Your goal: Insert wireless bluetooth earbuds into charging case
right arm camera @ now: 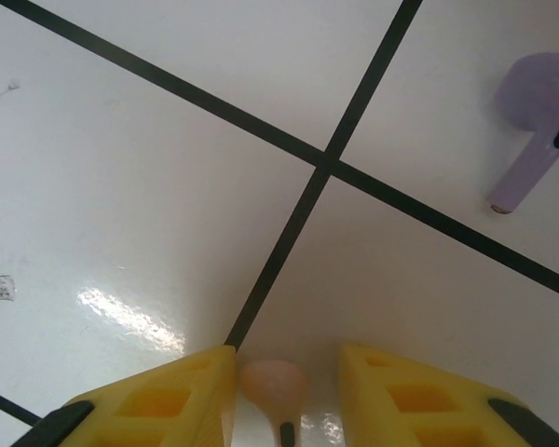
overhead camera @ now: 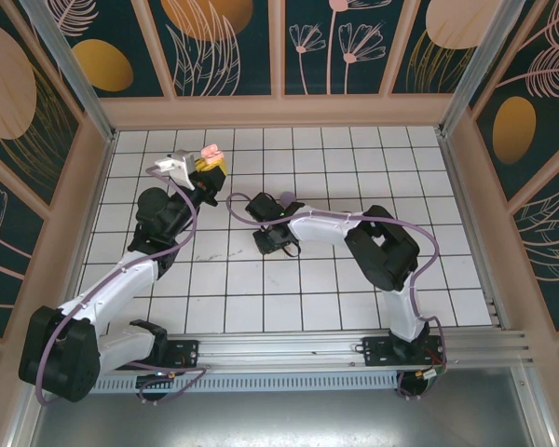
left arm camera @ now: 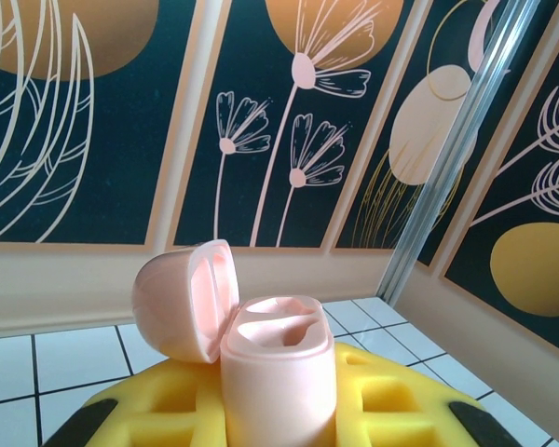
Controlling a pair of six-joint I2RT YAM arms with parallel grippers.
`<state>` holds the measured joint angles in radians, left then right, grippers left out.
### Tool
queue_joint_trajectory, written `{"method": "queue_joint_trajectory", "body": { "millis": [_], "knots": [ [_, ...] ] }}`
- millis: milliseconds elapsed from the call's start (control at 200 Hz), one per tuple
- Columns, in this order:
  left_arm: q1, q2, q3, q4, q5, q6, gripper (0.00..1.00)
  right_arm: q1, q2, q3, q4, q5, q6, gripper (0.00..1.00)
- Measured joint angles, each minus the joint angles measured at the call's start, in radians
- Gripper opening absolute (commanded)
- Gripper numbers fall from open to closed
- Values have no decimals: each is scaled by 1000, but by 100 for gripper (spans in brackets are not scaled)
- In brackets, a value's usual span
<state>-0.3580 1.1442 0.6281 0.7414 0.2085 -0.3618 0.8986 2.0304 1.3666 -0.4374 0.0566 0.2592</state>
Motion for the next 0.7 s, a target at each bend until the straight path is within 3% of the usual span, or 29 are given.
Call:
{"method": "queue_joint_trajectory", "body": {
  "millis": [280,701],
  "knots": [
    [0,0,0,4,16,-8,0,0,0,0,0,8,1,21],
    [0,8,26,-39,113,-2,0,-3,-77,-32,21,11,5,19]
  ]
}}
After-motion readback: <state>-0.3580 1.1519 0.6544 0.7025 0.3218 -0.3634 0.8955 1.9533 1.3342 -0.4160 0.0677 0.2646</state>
